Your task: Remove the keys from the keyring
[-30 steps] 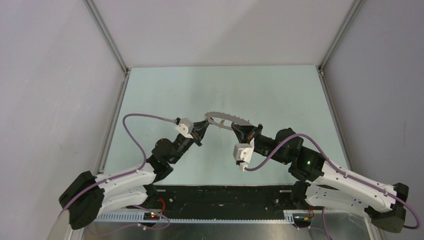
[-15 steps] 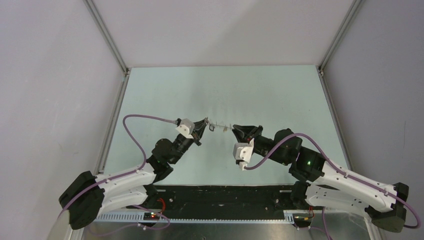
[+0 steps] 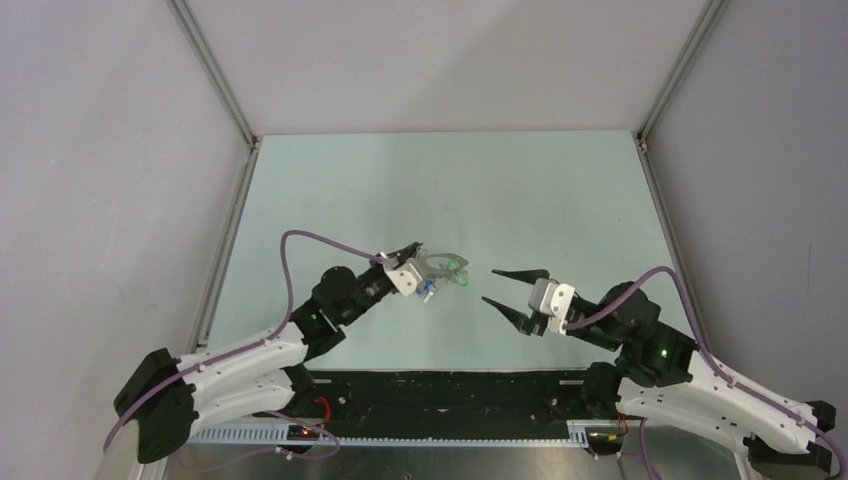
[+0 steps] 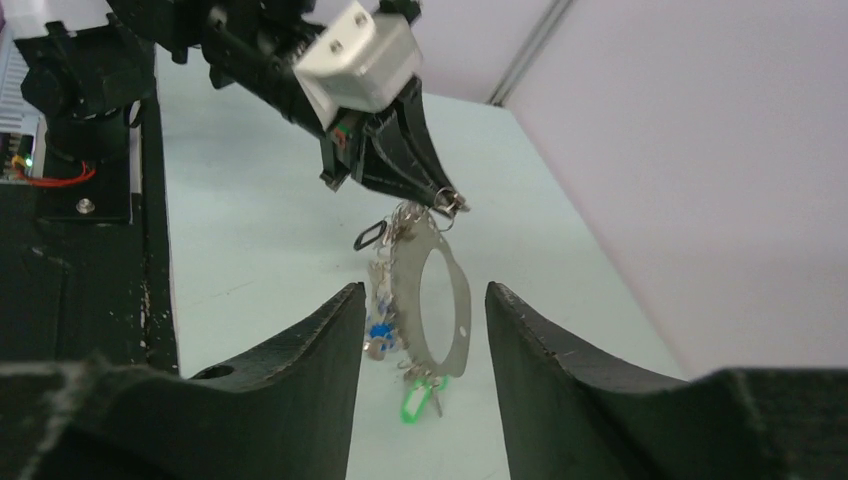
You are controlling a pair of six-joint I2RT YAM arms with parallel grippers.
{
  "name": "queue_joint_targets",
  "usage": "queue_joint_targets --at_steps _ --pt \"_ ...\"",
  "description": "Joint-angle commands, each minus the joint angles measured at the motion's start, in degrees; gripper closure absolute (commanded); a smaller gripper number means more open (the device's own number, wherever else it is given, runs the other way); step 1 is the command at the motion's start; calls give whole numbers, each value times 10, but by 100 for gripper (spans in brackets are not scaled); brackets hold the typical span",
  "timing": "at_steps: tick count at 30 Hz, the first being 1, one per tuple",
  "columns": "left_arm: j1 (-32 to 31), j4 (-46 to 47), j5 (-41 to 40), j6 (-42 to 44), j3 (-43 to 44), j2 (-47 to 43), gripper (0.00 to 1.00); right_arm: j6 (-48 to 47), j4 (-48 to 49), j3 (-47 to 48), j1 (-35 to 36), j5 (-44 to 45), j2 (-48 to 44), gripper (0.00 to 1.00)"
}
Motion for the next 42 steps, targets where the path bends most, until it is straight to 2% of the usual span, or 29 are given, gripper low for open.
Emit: queue_joint_targets --at_steps 1,6,9,11,15,17,20,24,28,31,34,38,42 --pt "-9 -60 82 66 107 -19 100 99 28 -3 -44 -9 18 49" --pt "-32 -272 101 64 249 -3 100 187 88 -3 -152 -80 41 55" --pt "-44 -447 73 49 335 23 100 232 137 -3 -205 -129 54 59" --pt "-48 -515 -18 7 408 44 100 245 162 -3 -231 -169 66 60" --pt "-48 -611 -180 -107 480 82 100 230 190 -2 -246 -207 95 61" --pt "-48 -615 -196 -121 467 77 100 219 201 -2 -249 -210 113 62" --pt "-48 -574 -195 -101 433 60 100 221 224 -2 -256 -217 149 63" --pt "-48 -509 -256 -131 393 58 100 231 286 -2 -263 -239 191 67" --pt "-48 -454 -312 -218 358 47 100 232 334 -2 -263 -256 230 67" --pt "-49 -440 -278 -214 335 17 100 231 359 -2 -262 -267 257 68" --pt "-49 -413 -280 -227 312 -10 100 232 381 -2 -262 -274 273 68" --pt "-50 -392 -322 -239 308 -15 100 246 397 -2 -261 -285 291 69" --pt "-53 -395 -311 -244 309 -20 100 254 402 -2 -246 -294 299 72"
